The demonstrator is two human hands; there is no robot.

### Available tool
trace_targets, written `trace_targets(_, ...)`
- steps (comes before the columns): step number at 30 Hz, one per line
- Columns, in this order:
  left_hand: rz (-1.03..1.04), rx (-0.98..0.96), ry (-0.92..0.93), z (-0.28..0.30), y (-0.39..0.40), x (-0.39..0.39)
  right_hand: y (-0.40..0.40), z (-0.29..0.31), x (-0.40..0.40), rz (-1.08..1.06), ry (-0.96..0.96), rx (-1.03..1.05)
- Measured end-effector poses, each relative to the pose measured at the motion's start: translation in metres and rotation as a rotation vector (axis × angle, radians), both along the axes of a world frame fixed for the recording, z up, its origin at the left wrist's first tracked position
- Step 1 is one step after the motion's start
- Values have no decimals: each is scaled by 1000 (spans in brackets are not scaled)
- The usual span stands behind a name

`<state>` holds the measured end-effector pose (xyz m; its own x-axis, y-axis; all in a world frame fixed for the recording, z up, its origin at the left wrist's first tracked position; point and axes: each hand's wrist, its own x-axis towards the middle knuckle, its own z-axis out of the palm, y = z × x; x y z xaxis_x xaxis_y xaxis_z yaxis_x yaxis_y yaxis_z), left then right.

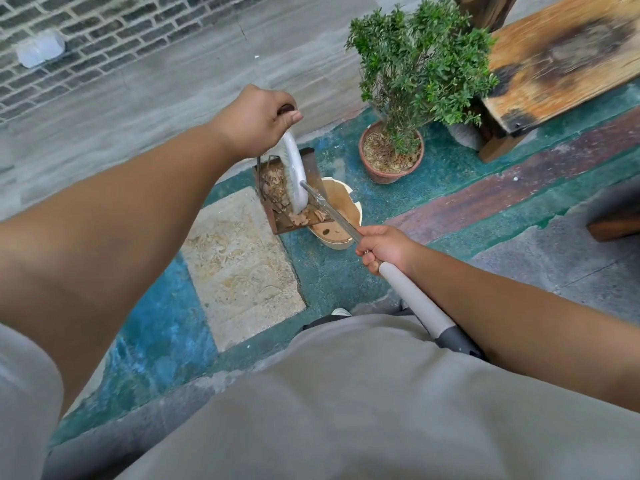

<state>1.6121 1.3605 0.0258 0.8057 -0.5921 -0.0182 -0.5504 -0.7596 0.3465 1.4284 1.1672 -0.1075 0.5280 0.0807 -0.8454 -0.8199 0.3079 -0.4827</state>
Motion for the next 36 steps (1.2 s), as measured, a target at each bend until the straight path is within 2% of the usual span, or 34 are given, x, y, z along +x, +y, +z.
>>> trace_targets(9, -14, 24, 16, -1, 7, -9, -23, -8, -22, -12, -2, -10)
trace_targets(15, 8, 28, 7, -1, 11, -10, -35, 1, -37, -111, 55, 32)
trace_targets(18, 12, 34, 14, 1, 14, -10, -30, 8, -39, -74, 29, 28)
trace_targets(21, 2, 41, 31, 3, 15, -10, -23, 14, -36, 106, -51, -122)
trace_targets(26, -7, 32, 29, 7, 16, -9, -24, 26, -26, 662, -279, -586)
trace_targets(29, 10, 23, 18, 7, 20, -8, -27, 29, -23, 925, -311, -820)
trace_targets(36, -27, 33, 25, 9, 14, -13, -13, 30, 4, 1108, -303, -945)
